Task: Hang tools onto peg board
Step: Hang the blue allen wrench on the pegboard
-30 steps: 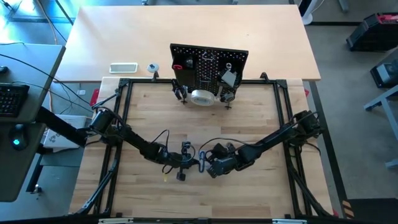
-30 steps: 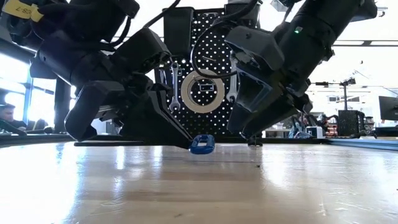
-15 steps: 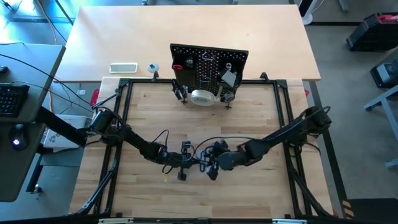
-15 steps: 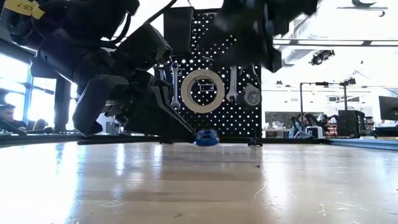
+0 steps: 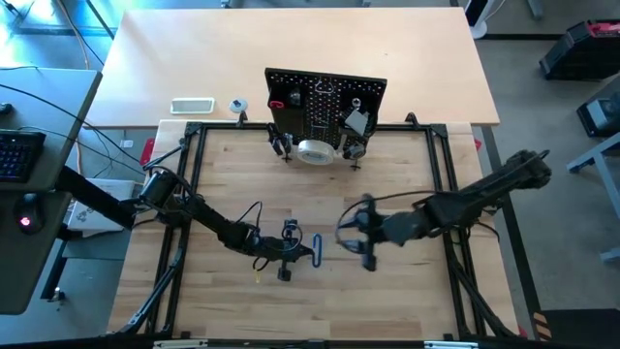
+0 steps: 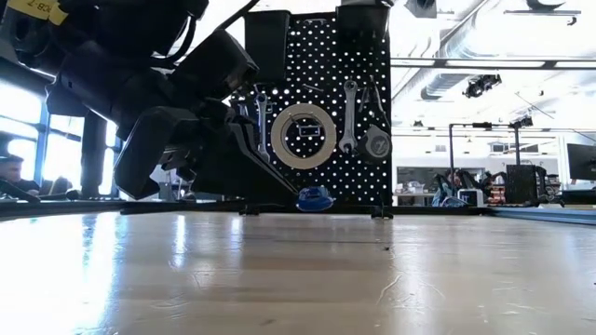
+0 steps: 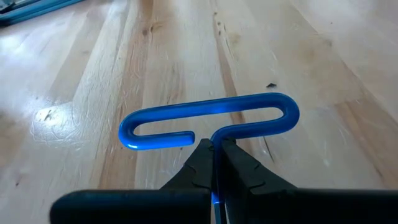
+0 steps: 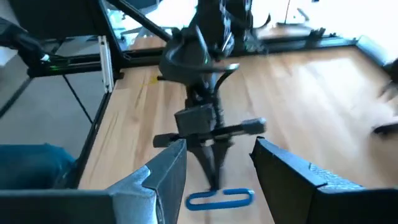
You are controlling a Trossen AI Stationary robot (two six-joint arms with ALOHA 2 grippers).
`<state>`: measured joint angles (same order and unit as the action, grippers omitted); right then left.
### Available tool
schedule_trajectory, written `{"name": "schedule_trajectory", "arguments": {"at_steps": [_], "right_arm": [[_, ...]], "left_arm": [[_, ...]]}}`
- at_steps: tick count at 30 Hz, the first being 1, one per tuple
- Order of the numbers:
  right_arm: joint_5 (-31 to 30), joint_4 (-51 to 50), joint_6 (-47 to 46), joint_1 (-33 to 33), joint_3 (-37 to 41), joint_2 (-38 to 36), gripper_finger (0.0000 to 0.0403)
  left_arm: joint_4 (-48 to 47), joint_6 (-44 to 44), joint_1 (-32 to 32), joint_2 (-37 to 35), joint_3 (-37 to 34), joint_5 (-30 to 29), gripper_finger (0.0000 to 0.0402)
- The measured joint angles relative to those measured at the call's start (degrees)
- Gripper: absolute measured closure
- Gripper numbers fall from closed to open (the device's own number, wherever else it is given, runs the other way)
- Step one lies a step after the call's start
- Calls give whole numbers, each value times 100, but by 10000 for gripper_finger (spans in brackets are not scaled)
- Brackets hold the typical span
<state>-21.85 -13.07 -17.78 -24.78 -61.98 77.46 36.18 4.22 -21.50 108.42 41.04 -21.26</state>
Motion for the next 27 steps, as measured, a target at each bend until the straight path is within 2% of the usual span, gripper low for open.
{"name": "schedule_trajectory", "arguments": {"at_steps": [7,11,17,21,24,27], "right_arm": [[-678,-844,738,-124,0,-1173,219],[-765,-971,799,-131,49,-1533,219],[-655,-828,605,-75,1111,-2140,219],[-636,327,500,-72,2246,-2887,219],[-592,1877,627,-74,3271,-3415,219],[-613,3508,618,-52,4292,-3611,219]], "left_arm": [[95,59,0,0,0,-95,401],[227,132,0,-4,0,-191,401],[415,254,9,-99,-2,-253,401],[240,415,9,-400,0,-394,401],[16,554,9,-670,0,-565,401],[-179,682,9,-941,0,-750,401]]}}
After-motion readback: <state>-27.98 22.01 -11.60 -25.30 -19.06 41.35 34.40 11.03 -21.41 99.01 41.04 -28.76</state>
